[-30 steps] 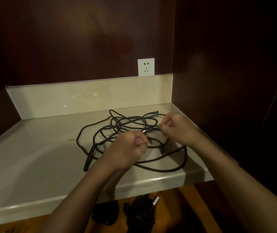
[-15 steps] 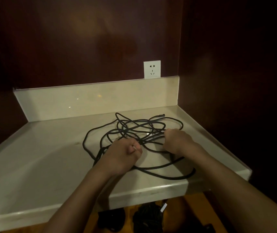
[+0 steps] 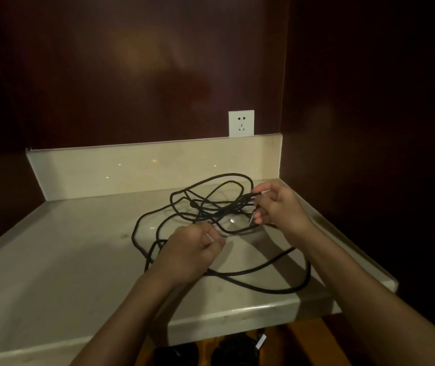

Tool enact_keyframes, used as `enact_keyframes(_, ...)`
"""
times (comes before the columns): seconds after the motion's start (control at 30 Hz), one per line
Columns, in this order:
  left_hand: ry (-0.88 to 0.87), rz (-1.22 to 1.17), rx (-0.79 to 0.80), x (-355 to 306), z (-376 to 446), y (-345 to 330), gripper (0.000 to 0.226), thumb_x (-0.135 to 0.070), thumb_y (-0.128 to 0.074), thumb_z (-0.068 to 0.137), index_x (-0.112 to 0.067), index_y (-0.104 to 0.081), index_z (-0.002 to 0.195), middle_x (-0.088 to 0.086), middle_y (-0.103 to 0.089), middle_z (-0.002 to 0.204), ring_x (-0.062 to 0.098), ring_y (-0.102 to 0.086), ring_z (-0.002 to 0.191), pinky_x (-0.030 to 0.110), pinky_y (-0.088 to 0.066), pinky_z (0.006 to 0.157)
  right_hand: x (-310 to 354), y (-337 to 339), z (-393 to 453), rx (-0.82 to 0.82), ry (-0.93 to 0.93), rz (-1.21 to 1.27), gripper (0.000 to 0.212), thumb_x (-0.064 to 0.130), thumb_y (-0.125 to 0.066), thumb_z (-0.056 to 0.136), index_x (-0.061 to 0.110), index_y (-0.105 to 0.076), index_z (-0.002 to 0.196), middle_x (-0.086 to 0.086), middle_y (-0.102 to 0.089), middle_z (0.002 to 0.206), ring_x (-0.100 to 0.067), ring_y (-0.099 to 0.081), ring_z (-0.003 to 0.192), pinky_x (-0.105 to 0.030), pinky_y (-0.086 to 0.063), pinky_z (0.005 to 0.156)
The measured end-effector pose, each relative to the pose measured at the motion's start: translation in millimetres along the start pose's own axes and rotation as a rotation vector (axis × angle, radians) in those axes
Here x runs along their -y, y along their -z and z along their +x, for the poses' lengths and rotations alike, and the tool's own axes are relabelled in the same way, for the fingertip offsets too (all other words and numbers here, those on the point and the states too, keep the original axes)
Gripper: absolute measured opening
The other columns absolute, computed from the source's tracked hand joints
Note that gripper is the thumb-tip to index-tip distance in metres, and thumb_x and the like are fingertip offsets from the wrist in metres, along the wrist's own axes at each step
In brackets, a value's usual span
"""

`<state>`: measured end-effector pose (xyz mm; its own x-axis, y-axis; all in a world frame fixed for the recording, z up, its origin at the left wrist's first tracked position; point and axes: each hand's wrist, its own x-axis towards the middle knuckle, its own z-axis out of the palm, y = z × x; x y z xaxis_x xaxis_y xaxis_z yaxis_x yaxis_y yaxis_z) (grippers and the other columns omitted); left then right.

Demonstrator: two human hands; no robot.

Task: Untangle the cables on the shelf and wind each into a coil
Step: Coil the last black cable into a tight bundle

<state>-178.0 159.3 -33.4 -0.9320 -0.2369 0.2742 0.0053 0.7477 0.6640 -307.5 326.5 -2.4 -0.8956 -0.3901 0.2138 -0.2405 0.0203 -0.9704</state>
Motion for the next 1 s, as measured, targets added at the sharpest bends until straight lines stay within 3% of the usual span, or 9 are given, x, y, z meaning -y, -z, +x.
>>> enact_keyframes(0.1, -0.058, -0.013, -0.122, 0.7, 3.6, 2.7, 0.009, -0.033, -0.067, 0.09, -0.03, -0.068, 0.081, -0.014, -0.064, 0.067, 0.001, -0.058, 0.058, 0.027, -0.051, 0.063, -0.9, 1.0, 0.5, 0.019, -0.02, -0.092, 0.013, -0.001, -0.048, 0.098, 0.003, -0.055, 0.108, -0.014, -0.057, 0.073, -0.017, -0.054, 0.044, -0.032, -0.046, 0.044)
enact_keyframes(0.23, -0.268, -0.072, -0.421, -15.9, 7.0, 13.3, 0.018, -0.036, -0.06, 0.087, -0.023, -0.068, 0.077, -0.013, -0.059, 0.06, 0.01, -0.055, 0.053, 0.03, -0.047, 0.054, -11.2, 6.3, -3.3, 0.244, -0.121, -0.451, 0.009, 0.013, -0.053, 0.099, 0.01, -0.061, 0.102, -0.009, -0.063, 0.068, -0.014, -0.057, 0.044, -0.023, -0.044, 0.039)
enact_keyframes(0.33, -0.358, -0.012, -0.532, -31.4, 14.9, 21.4, 0.016, -0.034, -0.058, 0.09, -0.023, -0.069, 0.09, -0.011, -0.064, 0.08, 0.011, -0.059, 0.066, 0.029, -0.047, 0.057, -16.4, 11.5, -2.1, 0.377, -0.175, -0.533, 0.014, 0.021, -0.053, 0.1, 0.015, -0.066, 0.1, -0.009, -0.073, 0.076, -0.021, -0.066, 0.06, -0.023, -0.049, 0.048)
enact_keyframes(0.43, -0.267, 0.12, -0.439, -35.7, 31.9, 19.0, 0.028, -0.039, -0.06, 0.095, -0.025, -0.067, 0.118, -0.009, -0.062, 0.109, 0.007, -0.059, 0.076, 0.029, -0.049, 0.075, -8.9, 16.1, 5.5, 0.345, -0.059, -0.647, 0.019, 0.015, -0.054, 0.098, 0.017, -0.072, 0.093, 0.001, -0.072, 0.085, -0.015, -0.068, 0.078, -0.02, -0.05, 0.065)
enact_keyframes(0.57, -0.163, 0.368, -0.194, -30.8, 49.4, 3.3, 0.046, -0.052, -0.053, 0.097, -0.032, -0.057, 0.138, -0.003, -0.061, 0.13, 0.021, -0.06, 0.112, 0.034, -0.048, 0.093, 4.1, 25.7, 26.8, 0.221, -0.023, -0.537, 0.022, 0.009, -0.052, 0.096, 0.01, -0.073, 0.087, 0.005, -0.058, 0.061, -0.007, -0.052, 0.057, -0.02, -0.041, 0.053)
enact_keyframes(0.7, -0.205, 0.551, -0.158, -16.8, 49.7, -5.3, 0.028, -0.042, -0.045, 0.101, -0.033, -0.066, 0.117, -0.007, -0.062, 0.106, 0.015, -0.059, 0.101, 0.025, -0.034, 0.069, -4.9, 29.2, 74.9, -0.055, -0.033, -0.34, 0.015, 0.012, -0.052, 0.097, 0.009, -0.066, 0.093, -0.005, -0.063, 0.069, -0.012, -0.056, 0.059, -0.026, -0.046, 0.057)
enact_keyframes(0.83, -0.095, 0.711, -0.136, -2.3, 46.5, 9.2, 0.009, -0.032, -0.051, 0.098, -0.031, -0.059, 0.095, -0.01, -0.044, 0.092, 0.011, -0.05, 0.085, 0.024, -0.03, 0.064, -31.9, 6.9, 117.2, 0.145, -0.14, -0.591, 0.018, 0.009, -0.057, 0.092, -0.003, -0.069, 0.086, -0.02, -0.07, 0.081, -0.022, -0.06, 0.066, -0.032, -0.047, 0.059)
enact_keyframes(0.93, -0.01, 0.766, -0.155, 8.3, 47.4, 22.1, 0.019, -0.038, -0.05, 0.098, -0.033, -0.065, 0.108, -0.008, -0.053, 0.101, 0.013, -0.057, 0.094, 0.025, -0.033, 0.066, -52.8, -16.3, 132.4, 0.243, -0.197, -0.758, 0.029, 0.025, -0.067, 0.089, -0.003, -0.071, 0.093, -0.019, -0.071, 0.087, -0.029, -0.066, 0.077, -0.033, -0.05, 0.067)
enact_keyframes(1.0, 0.048, 0.848, -0.163, 15.7, 49.6, 27.0, 0.023, -0.039, -0.047, 0.1, -0.032, -0.066, 0.111, -0.006, -0.058, 0.108, 0.016, -0.059, 0.099, 0.026, -0.033, 0.066, -60.7, -26.1, 135.3, 0.22, -0.182, -0.797, 0.034, 0.031, -0.058, 0.096, -0.001, -0.066, 0.102, -0.015, -0.065, 0.093, -0.029, -0.062, 0.086, -0.033, -0.048, 0.072)
